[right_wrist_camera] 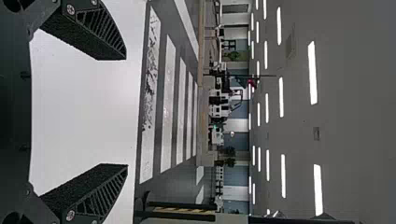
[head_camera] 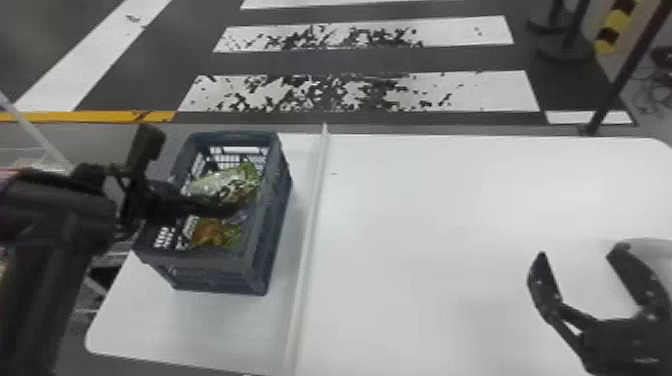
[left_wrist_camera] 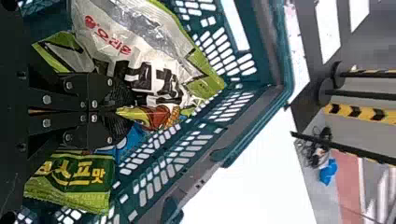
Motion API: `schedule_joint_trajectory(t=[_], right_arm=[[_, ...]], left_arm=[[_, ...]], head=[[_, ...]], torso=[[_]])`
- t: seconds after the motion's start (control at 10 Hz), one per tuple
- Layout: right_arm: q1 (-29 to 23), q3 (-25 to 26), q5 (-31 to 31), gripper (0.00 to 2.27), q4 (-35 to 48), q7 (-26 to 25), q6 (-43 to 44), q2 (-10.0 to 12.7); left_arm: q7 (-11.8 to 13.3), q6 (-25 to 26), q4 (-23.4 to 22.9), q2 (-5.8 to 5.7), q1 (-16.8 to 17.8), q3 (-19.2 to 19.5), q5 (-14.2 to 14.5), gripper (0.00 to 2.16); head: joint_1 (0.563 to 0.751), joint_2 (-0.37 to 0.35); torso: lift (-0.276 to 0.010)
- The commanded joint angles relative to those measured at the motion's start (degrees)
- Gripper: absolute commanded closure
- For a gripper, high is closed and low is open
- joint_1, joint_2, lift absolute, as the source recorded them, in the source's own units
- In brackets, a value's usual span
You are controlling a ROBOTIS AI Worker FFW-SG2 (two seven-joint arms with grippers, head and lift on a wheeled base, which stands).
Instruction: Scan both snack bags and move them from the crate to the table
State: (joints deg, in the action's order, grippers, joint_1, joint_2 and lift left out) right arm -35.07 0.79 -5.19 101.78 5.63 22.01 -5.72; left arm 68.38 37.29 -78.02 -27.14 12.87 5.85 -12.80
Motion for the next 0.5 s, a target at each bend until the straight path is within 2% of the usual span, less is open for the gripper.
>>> schedule_joint_trajectory(t=[0.0, 0.4], right_arm=[[0.0, 0.0, 0.0, 0.11, 0.0, 0.0, 0.0, 0.0], [-0.1, -0.1, 0.0, 0.12, 0.2, 0.0, 0.2, 0.1]], left_arm=[[0.8, 0.1, -1.3, -1.07, -0.8, 3.2, 4.5, 2.13], [2.3, -2.2, -0.7, -1.16, -1.8, 7.4, 10.2, 2.13]], head=[[0.695, 0.157], [0.695, 0.177]], torso=[[-0.088], [-0.088]])
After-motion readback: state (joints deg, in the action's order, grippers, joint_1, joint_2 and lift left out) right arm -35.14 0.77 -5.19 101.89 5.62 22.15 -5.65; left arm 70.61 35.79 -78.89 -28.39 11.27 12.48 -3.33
